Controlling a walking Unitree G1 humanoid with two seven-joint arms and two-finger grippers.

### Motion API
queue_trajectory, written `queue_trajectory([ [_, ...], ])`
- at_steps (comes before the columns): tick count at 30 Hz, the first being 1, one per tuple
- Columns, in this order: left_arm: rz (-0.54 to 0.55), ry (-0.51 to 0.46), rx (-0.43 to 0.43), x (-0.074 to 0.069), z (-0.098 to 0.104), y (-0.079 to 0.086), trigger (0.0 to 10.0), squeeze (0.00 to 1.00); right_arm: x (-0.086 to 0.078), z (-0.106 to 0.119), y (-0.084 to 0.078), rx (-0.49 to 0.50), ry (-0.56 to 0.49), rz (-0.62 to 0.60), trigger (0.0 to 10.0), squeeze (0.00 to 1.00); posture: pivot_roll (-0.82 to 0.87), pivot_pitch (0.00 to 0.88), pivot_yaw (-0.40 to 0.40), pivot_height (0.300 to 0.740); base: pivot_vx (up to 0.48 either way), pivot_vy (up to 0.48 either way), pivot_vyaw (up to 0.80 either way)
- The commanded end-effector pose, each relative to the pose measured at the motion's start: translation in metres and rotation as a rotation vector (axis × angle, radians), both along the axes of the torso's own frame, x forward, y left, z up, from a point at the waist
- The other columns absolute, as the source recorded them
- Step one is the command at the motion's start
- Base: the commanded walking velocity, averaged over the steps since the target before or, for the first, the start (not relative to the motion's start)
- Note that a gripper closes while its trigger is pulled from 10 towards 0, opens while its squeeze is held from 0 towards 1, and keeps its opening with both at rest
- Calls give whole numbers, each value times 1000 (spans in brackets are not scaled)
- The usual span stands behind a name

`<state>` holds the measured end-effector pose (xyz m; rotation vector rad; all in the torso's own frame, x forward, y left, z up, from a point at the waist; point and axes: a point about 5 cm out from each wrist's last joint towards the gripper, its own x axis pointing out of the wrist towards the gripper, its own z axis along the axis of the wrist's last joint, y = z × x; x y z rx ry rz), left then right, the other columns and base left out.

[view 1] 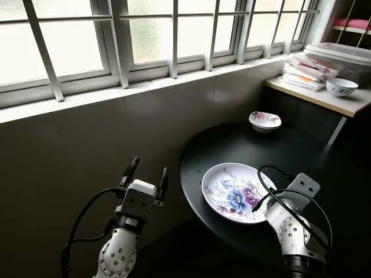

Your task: Kitchen organization

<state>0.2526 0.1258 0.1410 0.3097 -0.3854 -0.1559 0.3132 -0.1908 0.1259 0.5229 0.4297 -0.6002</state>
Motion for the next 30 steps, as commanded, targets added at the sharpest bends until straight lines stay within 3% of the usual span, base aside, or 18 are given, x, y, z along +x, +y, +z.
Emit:
queue_trajectory([
  [1,-8,6,7,1,-2,-2,10000,0,0,9,2,-30,-50,26,10000,1000,82,0,-43,740,0,0,0],
  [9,-15,10,7,1,-3,-4,10000,0,0,-1,4,18,-20,70,10000,1000,82,0,-44,740,0,0,0],
  [10,-16,11,6,1,-3,-4,10000,0,0,0,2,15,-26,67,10000,671,82,0,-44,740,0,0,0],
  [11,-16,12,6,1,-3,-4,10000,0,0,1,1,3,-33,66,10000,502,82,0,-44,740,0,0,0],
  [12,-16,13,6,1,-3,-4,10000,0,0,2,-1,-14,-33,61,10000,510,82,0,-44,740,0,0,0],
  [13,-17,14,6,1,-3,-4,10000,0,0,3,-3,-30,-32,53,10000,580,80,0,-44,740,0,0,0],
  [14,-17,14,7,1,-3,-4,10000,0,0,3,-4,-44,-28,52,10000,894,80,0,-44,740,0,0,0],
  [15,-17,15,7,0,-4,-4,10000,0,-1,4,-5,-51,-26,52,10000,894,80,0,-44,740,0,0,0],
  [16,-18,15,6,1,-4,-4,10000,0,-1,1,-5,-53,-6,56,10000,1000,80,0,-44,740,0,0,0],
  [18,-20,15,7,1,-4,-5,10000,0,-1,0,-6,-65,7,55,10000,984,80,0,-45,740,0,0,0],
  [20,-20,15,6,1,-4,-5,10000,0,-2,-4,-5,-66,38,69,10000,855,80,0,-45,740,0,0,0],
  [21,-20,15,6,1,-4,-5,10000,0,-2,-6,-5,-65,49,75,10000,855,80,0,-45,740,0,0,0],
  [22,-20,16,7,1,-4,-5,10000,0,-2,-9,-4,-63,60,86,10000,0,80,0,-45,740,0,0,0],
  [30,-21,17,6,1,-4,-5,10000,0,2,-30,-1,-22,80,159,10000,0,79,0,-44,740,0,0,0],
])
